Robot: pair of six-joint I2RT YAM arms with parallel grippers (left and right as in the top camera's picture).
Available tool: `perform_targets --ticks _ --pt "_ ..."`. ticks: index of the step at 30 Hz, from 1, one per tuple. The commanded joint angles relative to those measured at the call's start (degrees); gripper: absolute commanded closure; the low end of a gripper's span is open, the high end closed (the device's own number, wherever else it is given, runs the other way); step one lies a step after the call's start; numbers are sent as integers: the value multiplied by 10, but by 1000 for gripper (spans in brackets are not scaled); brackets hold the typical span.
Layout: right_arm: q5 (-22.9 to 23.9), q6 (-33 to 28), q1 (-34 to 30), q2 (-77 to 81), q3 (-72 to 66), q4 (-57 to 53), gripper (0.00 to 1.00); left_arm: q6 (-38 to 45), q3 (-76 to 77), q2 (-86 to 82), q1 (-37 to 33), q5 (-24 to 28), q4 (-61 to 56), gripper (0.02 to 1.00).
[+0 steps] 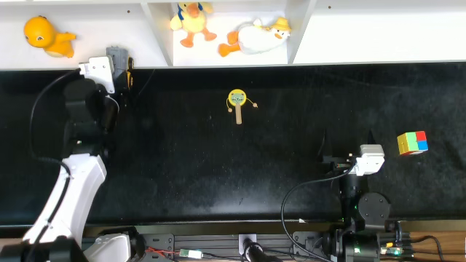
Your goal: Store Toys
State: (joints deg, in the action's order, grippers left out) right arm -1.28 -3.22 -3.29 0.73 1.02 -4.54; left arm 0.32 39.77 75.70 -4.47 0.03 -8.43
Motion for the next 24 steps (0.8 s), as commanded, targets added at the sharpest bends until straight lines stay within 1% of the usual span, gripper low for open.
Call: perform_targets --ticks 1,14,24 --pt "-2 -2 -1 -5 -7 2 5 -6 36 14 4 5 -5 654" --pt "-2 -2 -1 -5 -7 2 5 -6 61 21 4 5 -5 656" --pt "-2 -2 -1 -5 -7 2 7 -8 101 63 4 5 -5 665"
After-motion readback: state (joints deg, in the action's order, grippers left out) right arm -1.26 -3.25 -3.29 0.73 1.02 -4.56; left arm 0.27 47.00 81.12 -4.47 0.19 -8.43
